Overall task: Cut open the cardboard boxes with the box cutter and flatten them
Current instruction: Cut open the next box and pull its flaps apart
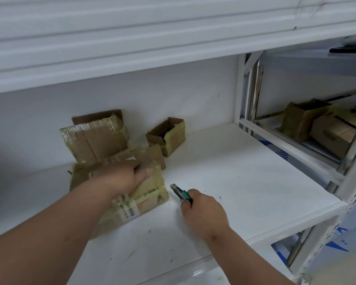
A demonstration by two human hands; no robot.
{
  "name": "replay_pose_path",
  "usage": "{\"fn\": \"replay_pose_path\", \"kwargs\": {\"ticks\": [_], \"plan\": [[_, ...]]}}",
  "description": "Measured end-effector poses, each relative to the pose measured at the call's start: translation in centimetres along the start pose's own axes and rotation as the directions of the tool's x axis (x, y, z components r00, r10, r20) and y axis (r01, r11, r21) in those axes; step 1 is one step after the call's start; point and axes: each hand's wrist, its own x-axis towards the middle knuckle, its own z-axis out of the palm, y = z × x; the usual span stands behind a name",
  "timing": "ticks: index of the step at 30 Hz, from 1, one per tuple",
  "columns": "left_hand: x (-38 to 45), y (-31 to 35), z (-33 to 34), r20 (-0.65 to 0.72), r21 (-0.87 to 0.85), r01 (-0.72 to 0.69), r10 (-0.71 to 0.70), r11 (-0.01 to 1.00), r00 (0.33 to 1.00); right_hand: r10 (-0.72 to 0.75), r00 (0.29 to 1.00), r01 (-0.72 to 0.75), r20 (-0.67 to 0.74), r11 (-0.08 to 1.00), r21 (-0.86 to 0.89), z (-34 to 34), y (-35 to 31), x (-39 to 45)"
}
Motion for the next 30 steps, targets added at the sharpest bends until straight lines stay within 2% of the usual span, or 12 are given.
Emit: {"fn": "replay_pose_path", "kwargs": {"ticks": [4,6,8,11,16,20,25,30], "plan": [[-0.2,0.0,0.4,0.016,-0.006,-0.007,0.007,1.0,1.0,0.117,0.977,-0.157,0.18,0.961,0.227,0.7,-0.7,1.0],[-0.6,-1.7,-0.2,0.034,-0.085,-0.007,0.01,0.996,0.999,0.156,0.962,-0.222,0.223,0.923,0.314,0.8,-0.7,1.0],[-1.4,-3.6,-0.6,0.044,-0.193,-0.023,0.032,0.981,0.999,0.196,0.944,-0.305,0.264,0.823,0.48,0.7,-0.9,1.0],[-2.3,-5.3,0.2,0.069,-0.148,-0.056,0.067,0.987,0.995,0.216,0.908,-0.413,0.358,0.599,0.686,0.3,-1.7,0.9],[-2.4,-6.5,2.2,0.04,-0.148,-0.033,0.039,0.988,0.998,0.217,0.914,-0.406,0.343,0.48,0.778,1.4,-3.0,0.7],[-1.9,-6.9,2.8,0.038,-0.097,-0.02,0.024,0.995,0.999,0.252,0.935,-0.341,0.248,0.459,0.82,2.2,-3.8,0.1],[-1.8,-6.7,2.8,0.039,-0.077,-0.021,0.024,0.997,0.999,0.288,0.935,-0.318,0.206,0.427,0.847,3.0,-4.7,-0.3],[-1.1,-7.4,3.2,0.045,-0.084,-0.033,0.037,0.996,0.998,0.316,0.935,-0.297,0.158,0.458,0.838,3.6,-5.0,-0.5]]}}
